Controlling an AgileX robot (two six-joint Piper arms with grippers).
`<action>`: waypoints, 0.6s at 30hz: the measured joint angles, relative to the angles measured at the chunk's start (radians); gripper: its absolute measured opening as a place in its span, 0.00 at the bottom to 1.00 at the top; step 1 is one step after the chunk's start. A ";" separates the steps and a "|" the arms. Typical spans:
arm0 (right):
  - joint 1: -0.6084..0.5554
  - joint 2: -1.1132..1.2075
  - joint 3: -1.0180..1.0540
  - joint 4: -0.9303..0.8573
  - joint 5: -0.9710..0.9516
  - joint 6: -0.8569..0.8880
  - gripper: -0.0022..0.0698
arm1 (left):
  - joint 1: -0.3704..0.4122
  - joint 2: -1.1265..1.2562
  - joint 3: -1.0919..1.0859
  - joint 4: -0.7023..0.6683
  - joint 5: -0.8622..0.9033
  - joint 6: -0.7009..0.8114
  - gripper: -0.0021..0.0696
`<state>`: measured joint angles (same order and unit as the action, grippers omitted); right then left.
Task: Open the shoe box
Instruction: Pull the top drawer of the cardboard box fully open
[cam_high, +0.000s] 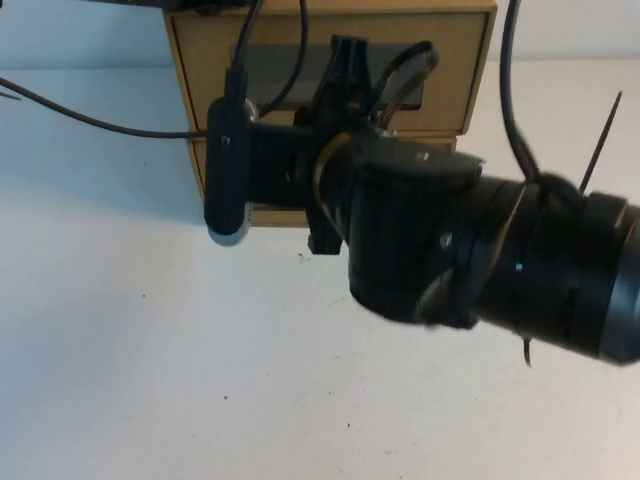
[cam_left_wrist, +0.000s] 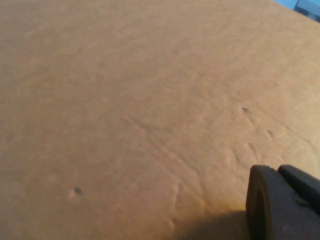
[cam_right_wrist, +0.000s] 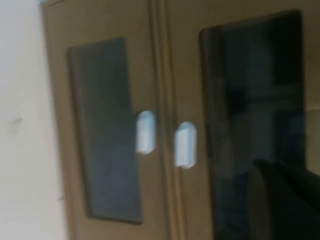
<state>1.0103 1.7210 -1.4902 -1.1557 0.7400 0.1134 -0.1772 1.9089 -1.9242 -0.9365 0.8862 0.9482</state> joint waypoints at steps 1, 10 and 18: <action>0.004 0.000 0.040 -0.111 -0.019 0.091 0.01 | 0.004 0.000 0.000 -0.005 0.000 -0.002 0.02; 0.006 0.020 0.324 -0.481 -0.107 0.460 0.01 | 0.028 0.000 0.000 -0.058 0.019 -0.016 0.02; -0.024 0.079 0.232 -0.491 -0.051 0.531 0.03 | 0.028 0.007 0.000 -0.063 0.059 -0.018 0.02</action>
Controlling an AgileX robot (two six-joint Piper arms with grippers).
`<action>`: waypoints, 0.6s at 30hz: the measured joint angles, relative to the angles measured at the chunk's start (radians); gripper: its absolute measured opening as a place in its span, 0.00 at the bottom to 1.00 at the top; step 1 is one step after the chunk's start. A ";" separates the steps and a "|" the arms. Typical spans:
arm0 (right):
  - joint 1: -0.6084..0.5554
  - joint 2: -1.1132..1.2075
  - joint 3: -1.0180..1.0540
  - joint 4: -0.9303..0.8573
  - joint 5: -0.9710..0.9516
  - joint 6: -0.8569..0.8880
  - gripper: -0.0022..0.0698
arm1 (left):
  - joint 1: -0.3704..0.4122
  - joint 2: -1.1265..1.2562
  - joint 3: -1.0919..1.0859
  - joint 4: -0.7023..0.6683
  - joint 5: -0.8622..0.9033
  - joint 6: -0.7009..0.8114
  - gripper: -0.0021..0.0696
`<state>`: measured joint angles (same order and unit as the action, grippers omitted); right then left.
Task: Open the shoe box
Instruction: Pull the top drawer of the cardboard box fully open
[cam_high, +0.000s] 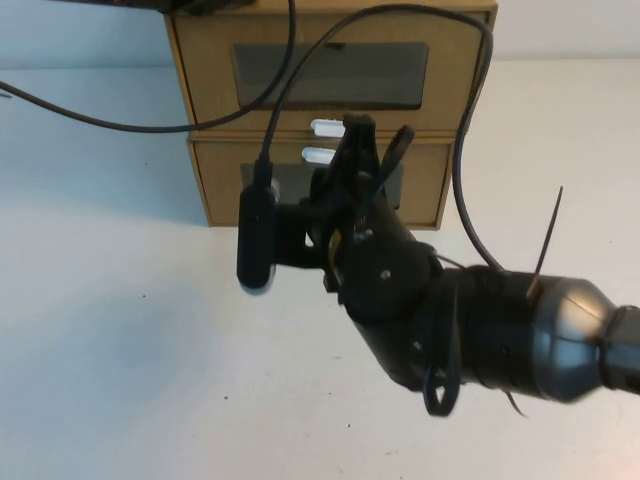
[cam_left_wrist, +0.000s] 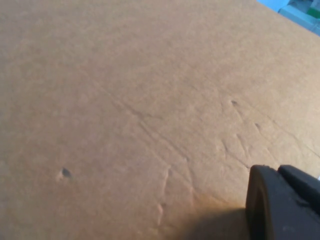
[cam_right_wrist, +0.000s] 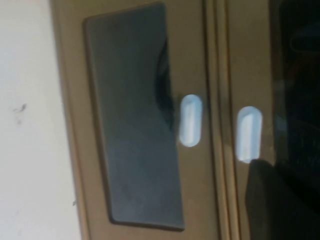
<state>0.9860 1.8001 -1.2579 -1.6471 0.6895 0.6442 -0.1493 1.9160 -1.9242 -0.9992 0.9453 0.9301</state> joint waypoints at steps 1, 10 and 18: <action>-0.005 0.009 -0.012 -0.002 0.000 0.002 0.04 | 0.000 0.001 0.000 0.000 0.004 0.000 0.02; -0.063 0.071 -0.074 -0.002 -0.004 0.009 0.28 | 0.000 0.001 0.000 -0.002 0.027 0.000 0.02; -0.098 0.108 -0.124 -0.004 -0.043 0.011 0.45 | 0.000 0.001 0.000 -0.007 0.044 0.000 0.02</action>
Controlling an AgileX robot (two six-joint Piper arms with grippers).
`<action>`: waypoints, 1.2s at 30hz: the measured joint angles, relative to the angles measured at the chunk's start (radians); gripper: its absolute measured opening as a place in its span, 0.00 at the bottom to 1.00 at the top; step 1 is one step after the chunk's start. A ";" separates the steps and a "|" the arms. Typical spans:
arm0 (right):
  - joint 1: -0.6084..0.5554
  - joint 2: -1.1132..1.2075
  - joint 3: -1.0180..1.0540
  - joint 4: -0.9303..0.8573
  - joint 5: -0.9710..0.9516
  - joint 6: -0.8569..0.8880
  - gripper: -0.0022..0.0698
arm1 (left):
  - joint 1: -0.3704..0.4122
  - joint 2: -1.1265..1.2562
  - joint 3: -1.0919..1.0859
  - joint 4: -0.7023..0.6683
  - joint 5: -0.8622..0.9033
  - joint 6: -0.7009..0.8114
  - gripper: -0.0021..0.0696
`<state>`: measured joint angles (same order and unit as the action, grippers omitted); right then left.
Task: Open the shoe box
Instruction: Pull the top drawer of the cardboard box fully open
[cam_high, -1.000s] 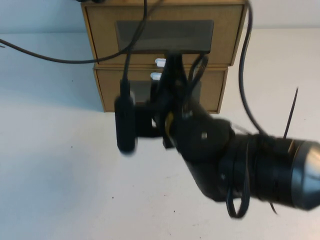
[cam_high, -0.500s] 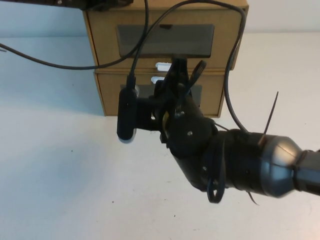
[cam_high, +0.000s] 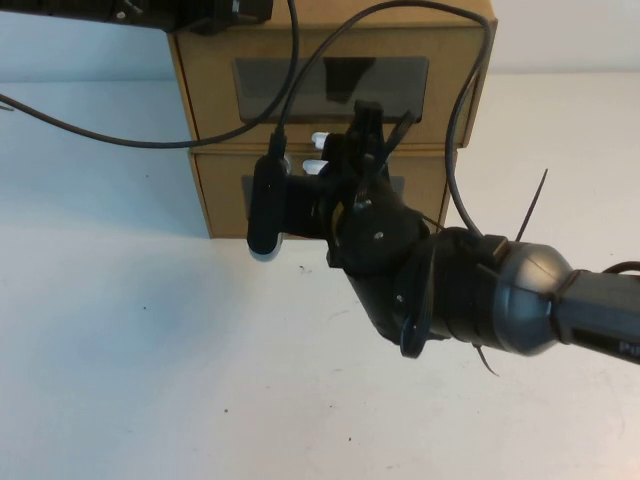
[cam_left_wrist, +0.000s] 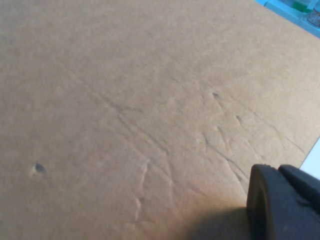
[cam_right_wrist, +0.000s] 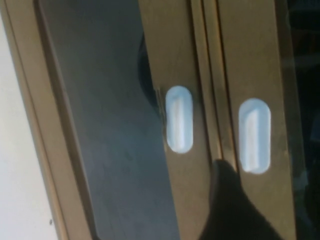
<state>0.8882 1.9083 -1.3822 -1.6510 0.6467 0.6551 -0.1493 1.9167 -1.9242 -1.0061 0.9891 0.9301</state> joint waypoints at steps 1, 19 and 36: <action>0.000 0.004 -0.005 0.000 -0.007 0.000 0.45 | 0.000 0.000 0.000 0.000 0.000 0.000 0.02; -0.026 0.073 -0.071 -0.004 -0.013 0.002 0.46 | 0.000 0.000 0.000 -0.004 0.018 -0.002 0.02; -0.062 0.075 -0.071 -0.006 -0.099 0.002 0.39 | 0.000 0.000 0.000 -0.006 0.029 -0.003 0.02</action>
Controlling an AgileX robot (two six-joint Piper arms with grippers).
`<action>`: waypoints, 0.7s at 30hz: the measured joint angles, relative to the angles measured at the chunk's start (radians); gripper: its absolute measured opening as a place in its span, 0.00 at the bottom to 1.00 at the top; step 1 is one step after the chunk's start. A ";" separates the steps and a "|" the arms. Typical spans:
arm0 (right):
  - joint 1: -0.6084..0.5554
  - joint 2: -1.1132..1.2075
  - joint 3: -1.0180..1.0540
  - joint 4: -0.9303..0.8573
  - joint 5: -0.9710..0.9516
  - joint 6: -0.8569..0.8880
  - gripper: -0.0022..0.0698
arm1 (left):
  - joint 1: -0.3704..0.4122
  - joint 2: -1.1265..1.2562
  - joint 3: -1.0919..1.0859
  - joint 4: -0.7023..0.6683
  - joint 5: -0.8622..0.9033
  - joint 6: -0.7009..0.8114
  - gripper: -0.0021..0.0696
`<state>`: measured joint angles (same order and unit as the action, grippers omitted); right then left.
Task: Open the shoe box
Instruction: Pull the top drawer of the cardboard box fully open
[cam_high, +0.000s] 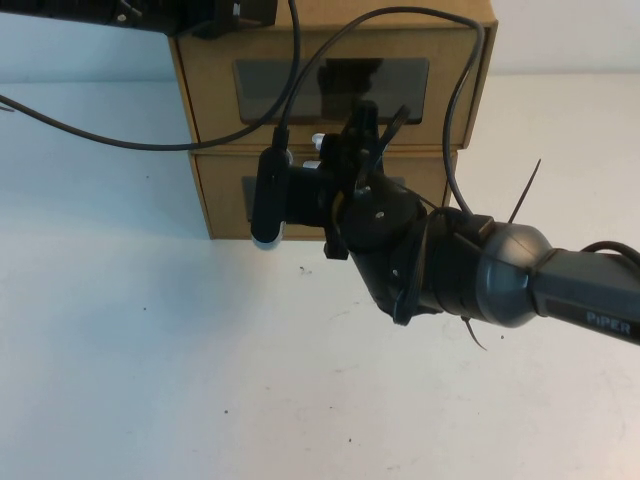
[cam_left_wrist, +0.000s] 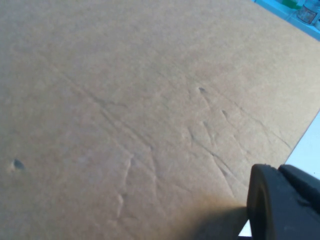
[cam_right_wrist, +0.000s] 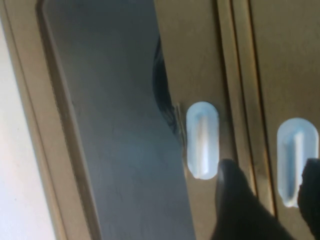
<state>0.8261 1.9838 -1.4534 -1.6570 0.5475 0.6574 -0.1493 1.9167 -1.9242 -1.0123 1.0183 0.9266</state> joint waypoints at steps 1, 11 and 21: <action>-0.002 0.000 0.000 0.000 -0.002 0.000 0.39 | 0.000 0.000 0.000 0.000 0.002 0.000 0.02; -0.027 0.000 0.000 -0.002 -0.014 0.002 0.38 | 0.000 0.000 0.000 0.000 0.017 0.000 0.02; -0.028 0.002 -0.021 -0.002 -0.025 0.002 0.38 | 0.000 0.015 0.000 -0.025 0.034 0.000 0.02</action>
<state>0.7979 1.9856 -1.4743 -1.6590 0.5226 0.6597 -0.1493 1.9313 -1.9242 -1.0374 1.0521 0.9266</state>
